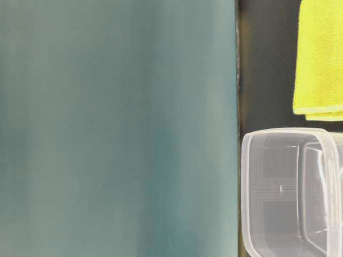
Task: Place the yellow towel into the container with the left arm.
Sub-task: 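Move the left gripper over the container toward the yellow towel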
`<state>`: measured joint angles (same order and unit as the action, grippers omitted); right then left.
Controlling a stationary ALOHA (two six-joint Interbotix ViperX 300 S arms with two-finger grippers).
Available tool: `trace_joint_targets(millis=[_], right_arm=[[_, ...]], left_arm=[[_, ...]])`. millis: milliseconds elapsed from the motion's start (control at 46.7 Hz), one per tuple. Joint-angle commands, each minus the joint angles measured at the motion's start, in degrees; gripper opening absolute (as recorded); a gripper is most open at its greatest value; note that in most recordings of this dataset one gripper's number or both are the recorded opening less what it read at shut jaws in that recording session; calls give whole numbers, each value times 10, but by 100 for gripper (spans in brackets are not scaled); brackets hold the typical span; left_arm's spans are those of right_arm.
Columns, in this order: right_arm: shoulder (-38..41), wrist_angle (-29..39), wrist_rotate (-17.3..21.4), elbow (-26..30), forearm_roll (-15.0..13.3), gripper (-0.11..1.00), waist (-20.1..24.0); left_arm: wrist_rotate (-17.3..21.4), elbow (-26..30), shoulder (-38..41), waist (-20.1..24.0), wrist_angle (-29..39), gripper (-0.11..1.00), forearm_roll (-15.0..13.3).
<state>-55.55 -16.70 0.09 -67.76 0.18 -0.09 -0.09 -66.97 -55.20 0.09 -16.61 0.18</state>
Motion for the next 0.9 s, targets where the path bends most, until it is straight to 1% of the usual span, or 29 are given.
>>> trace_joint_targets(millis=[0,21,64,107,278,428,557,664,728,792,856,878], right_arm=[[2,-3,8,11,4,1,2],[1,3,8,10,10,1,2],[-2,14,11,10,18,1,2],[-6,37,18,11,23,1,2],[-34,127,50,12,23,1,1],[-71,192,61,14,22,1,-2],[-101,226,62,12,23,1,-4],[-116,239,71,11,22,2,-4],[-122,244,79,11,22,11,-4],[-127,246,88,7,22,27,-4],[-127,246,92,5,22,46,-4],[-127,247,93,4,22,54,-4]], left_arm=[[-7,39,7,4,12,6,22],[-7,46,12,4,18,5,22],[-9,62,24,6,33,1,22],[-10,83,41,6,54,0,22],[-10,169,129,4,163,0,23],[-2,251,217,5,236,0,23],[0,321,288,5,285,0,23],[1,375,343,4,324,0,23],[2,413,378,4,358,0,23],[5,447,408,4,388,0,23],[11,480,435,5,415,0,23],[16,495,449,6,426,0,24]])
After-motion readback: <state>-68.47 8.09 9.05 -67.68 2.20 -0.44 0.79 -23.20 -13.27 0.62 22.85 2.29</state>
